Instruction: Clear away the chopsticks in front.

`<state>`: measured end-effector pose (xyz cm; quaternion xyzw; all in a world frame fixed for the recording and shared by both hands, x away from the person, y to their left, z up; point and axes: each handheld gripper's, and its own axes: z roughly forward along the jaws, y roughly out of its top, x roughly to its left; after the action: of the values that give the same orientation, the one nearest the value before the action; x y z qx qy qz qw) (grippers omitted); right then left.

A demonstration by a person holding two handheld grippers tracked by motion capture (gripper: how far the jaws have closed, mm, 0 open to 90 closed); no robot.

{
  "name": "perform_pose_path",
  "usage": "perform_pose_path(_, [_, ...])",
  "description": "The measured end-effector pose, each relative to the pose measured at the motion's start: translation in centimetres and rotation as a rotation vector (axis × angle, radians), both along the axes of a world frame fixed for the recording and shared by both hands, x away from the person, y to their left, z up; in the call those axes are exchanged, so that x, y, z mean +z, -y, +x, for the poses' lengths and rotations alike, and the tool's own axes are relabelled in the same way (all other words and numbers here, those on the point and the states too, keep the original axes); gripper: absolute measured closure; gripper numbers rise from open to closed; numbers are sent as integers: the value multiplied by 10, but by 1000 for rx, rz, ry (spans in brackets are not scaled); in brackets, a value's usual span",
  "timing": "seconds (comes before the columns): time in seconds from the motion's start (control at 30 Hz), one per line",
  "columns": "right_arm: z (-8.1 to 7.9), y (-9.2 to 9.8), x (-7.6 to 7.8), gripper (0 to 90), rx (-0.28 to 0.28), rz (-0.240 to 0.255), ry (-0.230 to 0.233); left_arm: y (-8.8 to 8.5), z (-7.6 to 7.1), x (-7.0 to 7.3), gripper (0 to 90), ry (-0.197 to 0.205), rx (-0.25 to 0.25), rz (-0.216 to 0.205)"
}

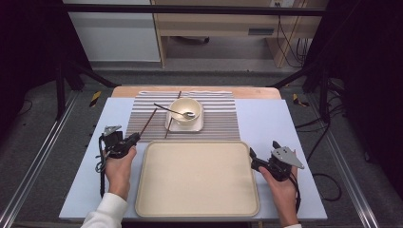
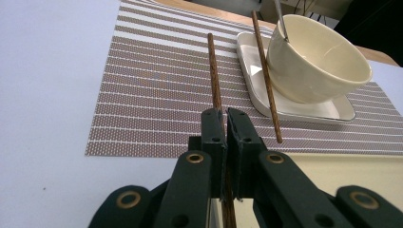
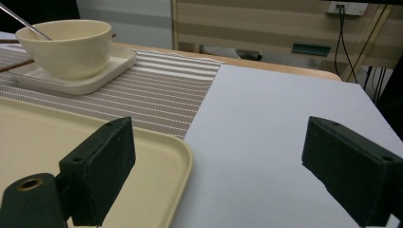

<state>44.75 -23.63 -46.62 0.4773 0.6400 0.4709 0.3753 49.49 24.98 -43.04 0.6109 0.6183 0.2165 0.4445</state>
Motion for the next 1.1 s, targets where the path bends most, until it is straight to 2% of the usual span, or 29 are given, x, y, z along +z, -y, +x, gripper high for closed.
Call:
perform_pose_path(0.23, [-1,1,1,106,-5,-8,5,-1,-14,3,863,29,-4,-20])
perform_pose_path(0.3, [0,1,1,106,-8,-3,2,-1,-21,0,862,37,-5,-15])
perform_pose_path(0.4, [0,1,1,106,-8,-7,2,-3,-28,-4,863,35,-3,-31])
perform_pose_path(0.5, [0,0,1,106,-10,-6,0,-2,-36,-4,862,47,-5,-19])
perform_pose_path(0.63, [-1,0,1,106,-12,-9,1,-1,-43,-6,863,56,-1,-27])
perform_pose_path(0.67, [-1,0,1,105,-11,-9,2,-2,-47,-8,863,60,6,-44])
perform_pose_path(0.83, [0,0,1,106,-9,-3,1,-3,-58,-14,863,73,20,-71])
perform_pose_path(1.1, [0,-5,0,103,7,-22,1,3,-73,-10,863,114,28,-59])
